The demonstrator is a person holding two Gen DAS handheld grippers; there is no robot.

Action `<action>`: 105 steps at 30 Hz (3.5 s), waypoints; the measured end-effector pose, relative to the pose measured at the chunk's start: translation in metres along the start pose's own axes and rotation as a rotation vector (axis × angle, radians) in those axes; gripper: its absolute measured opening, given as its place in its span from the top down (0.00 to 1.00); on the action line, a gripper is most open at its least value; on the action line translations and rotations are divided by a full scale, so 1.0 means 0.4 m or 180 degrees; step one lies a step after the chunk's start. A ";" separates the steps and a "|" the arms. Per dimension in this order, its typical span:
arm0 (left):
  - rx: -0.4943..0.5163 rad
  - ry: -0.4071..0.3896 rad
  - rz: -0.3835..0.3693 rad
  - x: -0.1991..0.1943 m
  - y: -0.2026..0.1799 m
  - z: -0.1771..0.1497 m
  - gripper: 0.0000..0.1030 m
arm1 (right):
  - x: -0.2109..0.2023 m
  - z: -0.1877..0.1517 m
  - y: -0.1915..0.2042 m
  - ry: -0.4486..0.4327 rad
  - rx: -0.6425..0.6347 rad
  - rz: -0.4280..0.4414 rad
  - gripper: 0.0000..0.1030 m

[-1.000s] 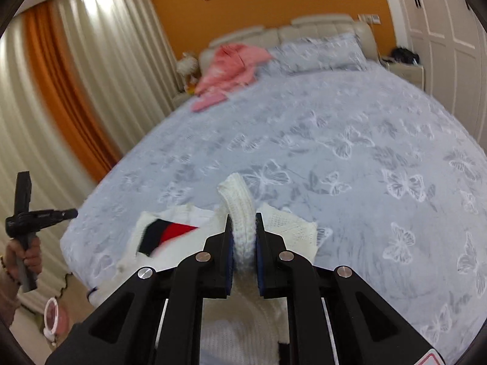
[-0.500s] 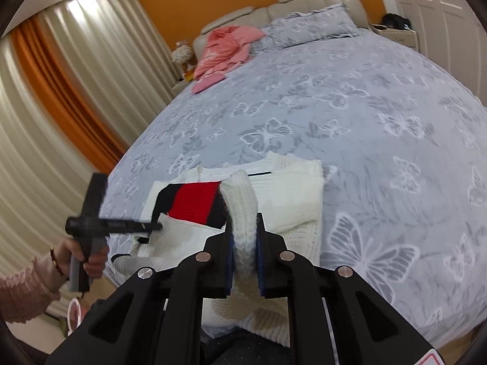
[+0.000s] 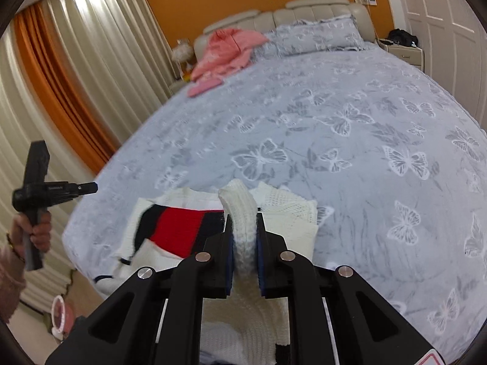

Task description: Fold small clothes

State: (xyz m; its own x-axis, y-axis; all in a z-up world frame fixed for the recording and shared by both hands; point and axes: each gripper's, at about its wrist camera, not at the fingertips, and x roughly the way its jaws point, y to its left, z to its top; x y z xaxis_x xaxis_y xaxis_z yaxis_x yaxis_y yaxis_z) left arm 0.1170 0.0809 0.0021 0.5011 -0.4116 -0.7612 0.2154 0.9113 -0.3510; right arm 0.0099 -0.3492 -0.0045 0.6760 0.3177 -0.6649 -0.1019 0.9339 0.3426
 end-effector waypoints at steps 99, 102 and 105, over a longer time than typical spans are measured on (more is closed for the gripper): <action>0.0046 0.0314 0.0445 0.092 0.039 -0.289 0.62 | 0.062 -0.243 -0.129 0.0686 0.0884 -0.0764 0.76; 0.0044 0.0283 0.0596 0.085 0.031 -0.295 0.48 | 0.064 -0.217 -0.108 0.0600 0.0884 -0.0765 0.61; -0.0002 0.0297 0.0671 0.080 0.036 -0.297 0.41 | 0.075 -0.211 -0.093 0.0603 0.0865 -0.0808 0.52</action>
State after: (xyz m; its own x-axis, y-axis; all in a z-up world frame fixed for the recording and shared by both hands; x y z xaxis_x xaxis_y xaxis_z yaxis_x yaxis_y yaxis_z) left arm 0.0365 0.0793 -0.0922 0.4554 -0.2116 -0.8648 0.1136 0.9772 -0.1792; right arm -0.0275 -0.3605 -0.0931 0.5061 0.1310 -0.8525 0.2642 0.9174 0.2978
